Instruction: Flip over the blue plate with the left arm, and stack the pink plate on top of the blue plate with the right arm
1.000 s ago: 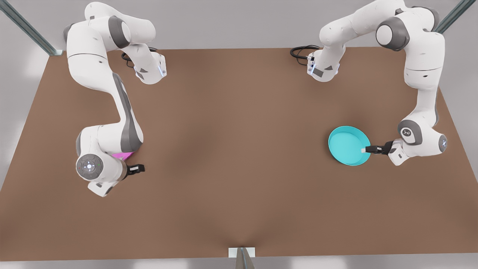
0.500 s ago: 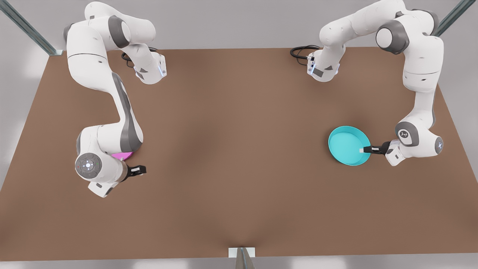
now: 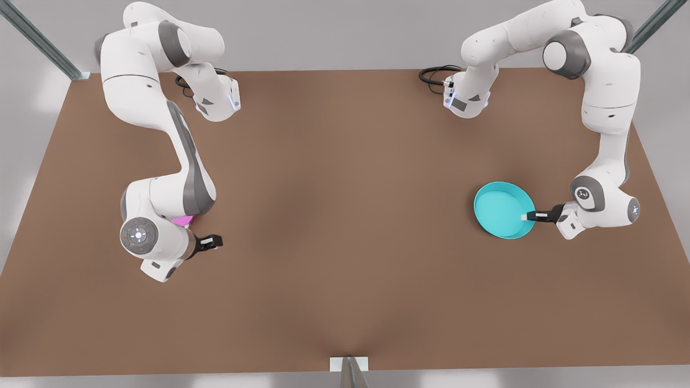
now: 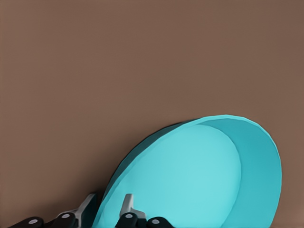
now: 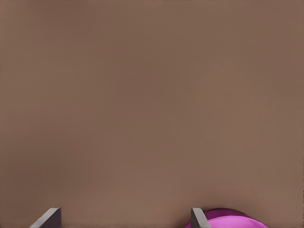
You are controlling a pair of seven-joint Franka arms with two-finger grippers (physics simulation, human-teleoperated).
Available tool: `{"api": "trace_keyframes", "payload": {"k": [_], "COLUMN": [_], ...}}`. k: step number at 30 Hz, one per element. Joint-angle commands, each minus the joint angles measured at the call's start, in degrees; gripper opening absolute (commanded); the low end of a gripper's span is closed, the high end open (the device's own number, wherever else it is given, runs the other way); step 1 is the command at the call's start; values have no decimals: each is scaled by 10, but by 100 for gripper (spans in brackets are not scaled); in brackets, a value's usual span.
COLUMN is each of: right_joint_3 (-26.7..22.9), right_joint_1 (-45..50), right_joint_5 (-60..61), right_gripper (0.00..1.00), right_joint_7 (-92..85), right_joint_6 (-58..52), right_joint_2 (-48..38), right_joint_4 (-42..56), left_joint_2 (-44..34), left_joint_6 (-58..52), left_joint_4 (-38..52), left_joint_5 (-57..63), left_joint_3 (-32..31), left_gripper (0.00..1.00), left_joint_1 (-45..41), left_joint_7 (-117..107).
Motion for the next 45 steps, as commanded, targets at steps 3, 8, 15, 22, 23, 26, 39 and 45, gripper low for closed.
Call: {"api": "trace_keyframes", "payload": {"k": [3,8,15,22,23,26,39,45], "right_joint_3": [0,0,0,0,0,0,0,0], "right_joint_1": [-1,1,-1,-3,-3,-3,-6,-5], "right_joint_5": [0,0,0,1,1,1,18,17], "right_gripper": [100,100,100,100,100,100,100,100], "right_joint_7": [0,1,0,-1,-2,-1,1,-1], "right_joint_6": [-1,-4,-4,-3,-4,-3,-1,-3], "right_joint_2": [0,0,1,1,1,1,2,2], "right_joint_4": [-1,-1,-1,-1,-1,-1,-2,-6], "left_joint_2": [0,5,5,-18,-20,-39,-70,-69], "left_joint_6": [0,0,0,-19,-20,-33,-207,-361], "left_joint_4": [0,0,1,2,2,10,161,257], "left_joint_5": [1,1,1,1,1,2,144,287], "left_joint_3": [0,0,0,3,3,3,-20,-19], "left_gripper": [34,32,21,21,21,21,21,21], "left_joint_1": [1,1,0,0,0,-1,-108,-267], "left_joint_7": [0,-1,-1,-11,-11,-11,-290,-529]}}
